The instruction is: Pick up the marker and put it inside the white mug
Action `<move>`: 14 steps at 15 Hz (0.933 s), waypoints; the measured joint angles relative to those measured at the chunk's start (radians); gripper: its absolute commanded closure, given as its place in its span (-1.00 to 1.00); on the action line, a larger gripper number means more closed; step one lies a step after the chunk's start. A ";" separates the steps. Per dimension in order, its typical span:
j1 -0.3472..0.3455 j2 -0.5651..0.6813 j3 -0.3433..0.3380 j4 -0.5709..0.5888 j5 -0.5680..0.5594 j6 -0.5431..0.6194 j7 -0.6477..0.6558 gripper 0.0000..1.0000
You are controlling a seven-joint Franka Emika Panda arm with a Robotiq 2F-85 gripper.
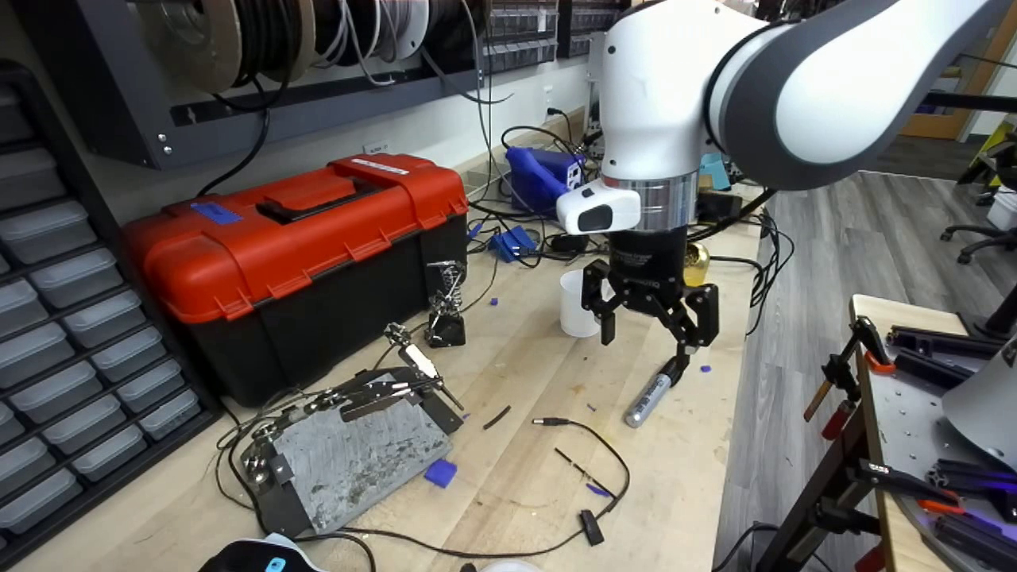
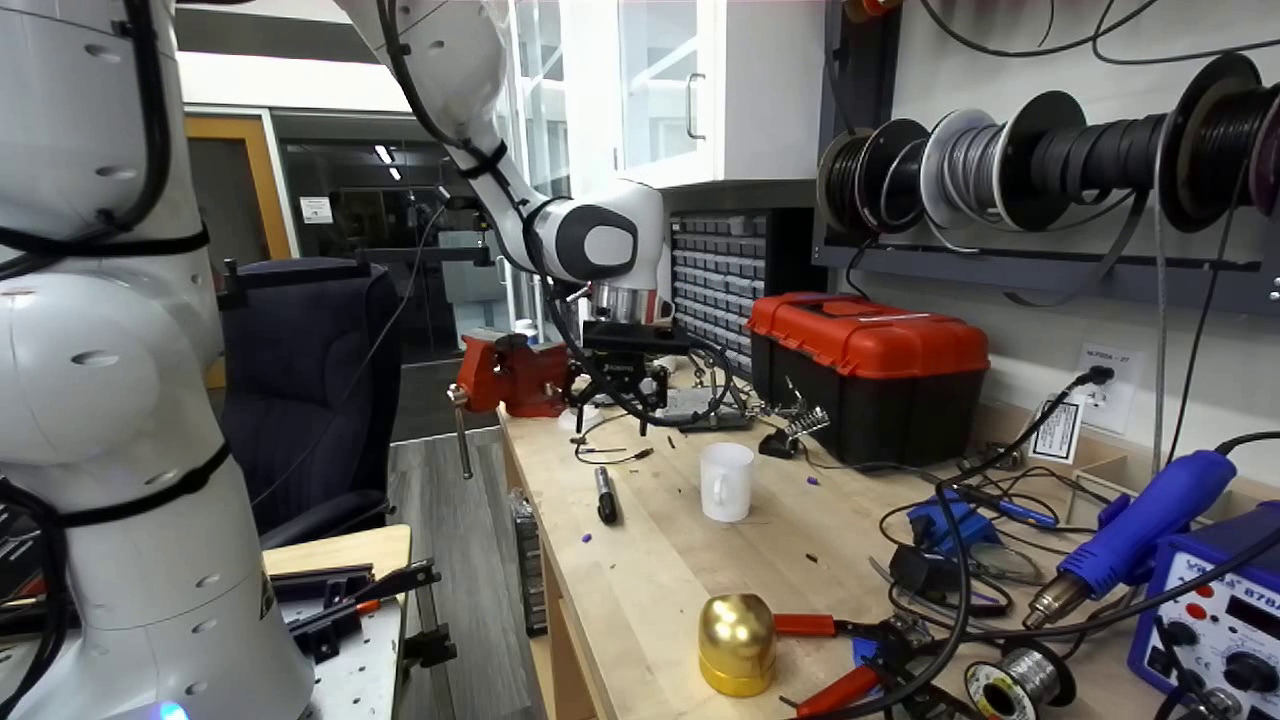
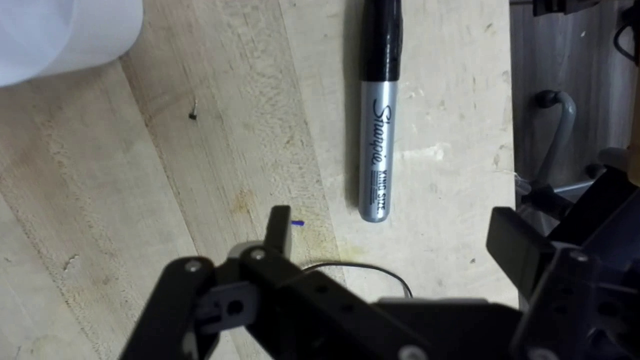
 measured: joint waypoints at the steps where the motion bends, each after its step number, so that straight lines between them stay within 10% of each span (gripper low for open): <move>1: 0.003 0.000 0.003 -0.012 0.000 0.023 0.015 -1.00; 14: 0.009 -0.011 0.021 -0.134 0.011 0.136 0.097 -1.00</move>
